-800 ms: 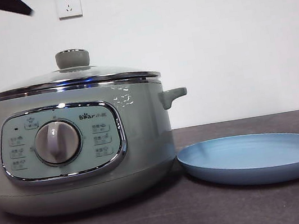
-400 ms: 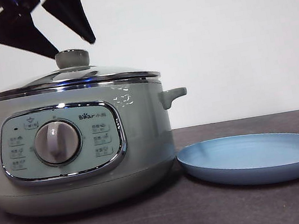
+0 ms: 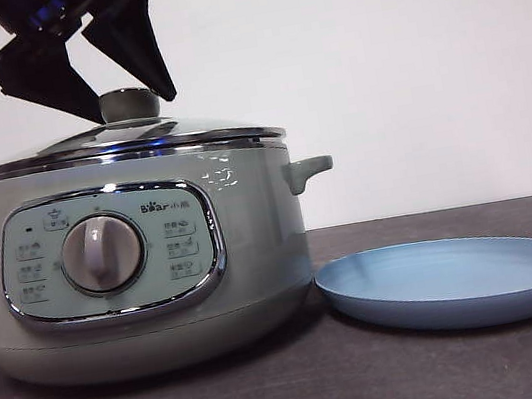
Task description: Take the pumpkin out from the steamer,put the pumpkin in the blue plate,close the lid
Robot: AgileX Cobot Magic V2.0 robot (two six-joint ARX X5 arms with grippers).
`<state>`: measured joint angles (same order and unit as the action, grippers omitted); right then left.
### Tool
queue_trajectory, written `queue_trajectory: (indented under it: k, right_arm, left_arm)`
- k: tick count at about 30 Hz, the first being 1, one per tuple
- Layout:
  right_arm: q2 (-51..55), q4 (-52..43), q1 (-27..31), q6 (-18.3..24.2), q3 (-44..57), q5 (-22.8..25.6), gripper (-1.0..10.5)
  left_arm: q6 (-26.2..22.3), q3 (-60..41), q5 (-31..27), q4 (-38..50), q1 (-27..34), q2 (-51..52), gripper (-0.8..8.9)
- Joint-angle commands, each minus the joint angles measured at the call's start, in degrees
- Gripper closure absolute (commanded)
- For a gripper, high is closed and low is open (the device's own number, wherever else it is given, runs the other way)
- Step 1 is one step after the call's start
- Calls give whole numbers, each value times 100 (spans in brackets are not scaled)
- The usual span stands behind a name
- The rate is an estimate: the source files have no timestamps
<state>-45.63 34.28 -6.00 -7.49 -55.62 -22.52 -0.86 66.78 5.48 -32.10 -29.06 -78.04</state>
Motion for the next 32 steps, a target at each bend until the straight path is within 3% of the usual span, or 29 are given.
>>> queue_trajectory:
  k: [1,6,18,21,25,32]
  right_arm:
    - [2,-17,-9,52,-17,-2,443]
    - [2,11,-9,55,-17,-2,443]
    - [-13,72,-9,-55,-17,-15,445]
    - [-59,-9,-31,-24,-17,-376,446]
    - [-278,-264,-201,-24,-17,-905,446]
    - [-1226,-313,-1137,258,-304,-1049,445]
  left_arm:
    - [-72,15,11,11,-24,-31,476]
    - [-94,15,9,55,-24,-31,837]
    - [-92,337,4,72,-24,238,822]
    - [-92,553,-15,-48,-24,487,822]
    - [-94,798,-352,-289,-24,929,822]
    - [-94,876,-1429,-748,-22,1978,822]
